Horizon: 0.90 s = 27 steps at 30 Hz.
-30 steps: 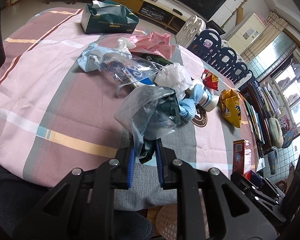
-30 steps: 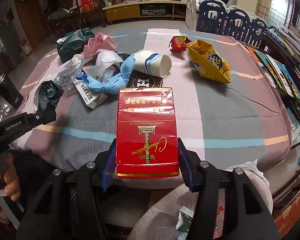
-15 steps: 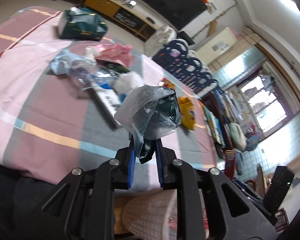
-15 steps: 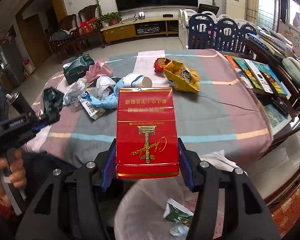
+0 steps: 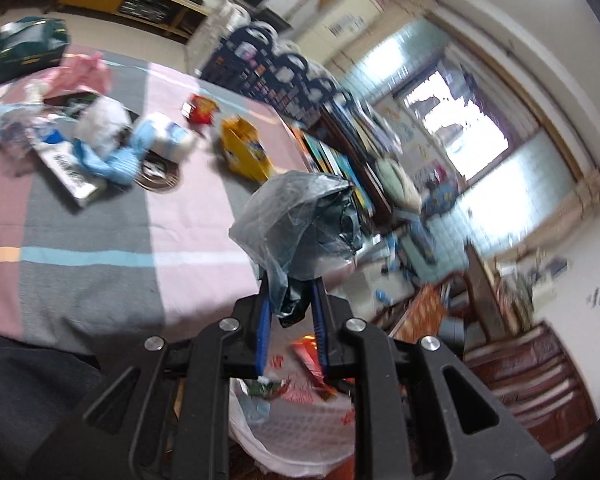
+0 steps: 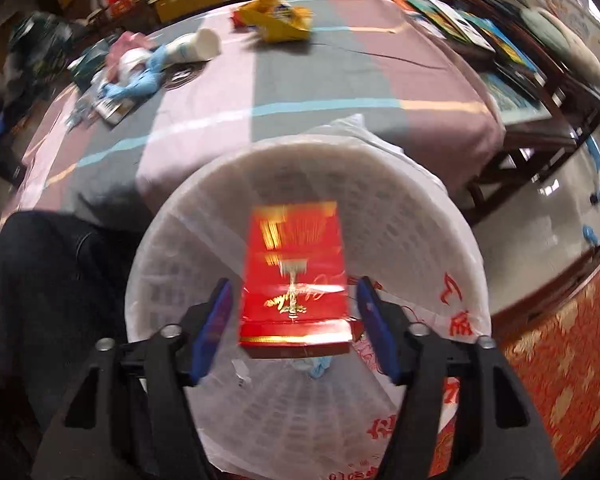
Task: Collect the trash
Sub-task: 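Drop the red box into the wastebasket with the right tool while the left drops the plastic bag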
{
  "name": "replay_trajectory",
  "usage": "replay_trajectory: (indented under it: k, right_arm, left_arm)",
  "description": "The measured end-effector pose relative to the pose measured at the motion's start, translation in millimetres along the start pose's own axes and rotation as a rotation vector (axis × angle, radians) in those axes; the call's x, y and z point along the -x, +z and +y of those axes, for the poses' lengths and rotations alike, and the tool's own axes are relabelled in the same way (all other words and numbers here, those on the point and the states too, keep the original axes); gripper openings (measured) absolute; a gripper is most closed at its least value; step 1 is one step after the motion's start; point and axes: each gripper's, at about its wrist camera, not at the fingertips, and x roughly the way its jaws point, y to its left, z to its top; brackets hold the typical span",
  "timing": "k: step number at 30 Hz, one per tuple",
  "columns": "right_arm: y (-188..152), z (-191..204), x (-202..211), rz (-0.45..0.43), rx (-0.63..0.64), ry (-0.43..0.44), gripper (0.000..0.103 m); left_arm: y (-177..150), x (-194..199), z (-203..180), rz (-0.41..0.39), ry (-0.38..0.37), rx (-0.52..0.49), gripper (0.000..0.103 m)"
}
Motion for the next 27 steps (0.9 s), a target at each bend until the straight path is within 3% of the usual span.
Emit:
replay_trajectory:
  k: [2, 6, 9, 10, 12, 14, 17, 22, 27]
  right_arm:
    - [6, -16, 13, -0.054, -0.076, -0.011, 0.079]
    - [20, -61, 47, -0.190, -0.265, -0.083, 0.080]
    - [23, -91, 65, -0.246, -0.379, -0.070, 0.080]
    - [23, -97, 67, -0.250, -0.399, -0.066, 0.080]
    - [26, -103, 68, -0.251, -0.417, -0.064, 0.080]
    - [28, -101, 64, -0.247, -0.412, -0.065, 0.080]
    - [30, -90, 57, -0.230, -0.388, -0.059, 0.080]
    - [38, -67, 41, -0.200, -0.333, -0.033, 0.080]
    - [44, -47, 37, -0.196, -0.273, -0.037, 0.080]
  left_arm:
    - [-10, -22, -20, 0.085, -0.002, -0.086, 0.019]
    - [-38, -70, -49, 0.277, -0.031, -0.234, 0.020]
    - [-66, -102, -69, 0.413, -0.058, -0.365, 0.023]
    - [-74, -111, -70, 0.442, -0.045, -0.398, 0.027]
    - [-84, -122, -71, 0.460, 0.005, -0.438, 0.063]
    - [-80, -122, -63, 0.441, 0.047, -0.425, 0.072]
    - [-53, -105, -34, 0.358, 0.117, -0.310, 0.074]
    - [23, -38, 68, 0.079, 0.344, 0.053, 0.072]
    - [87, 26, 187, -0.153, 0.484, 0.453, 0.072]
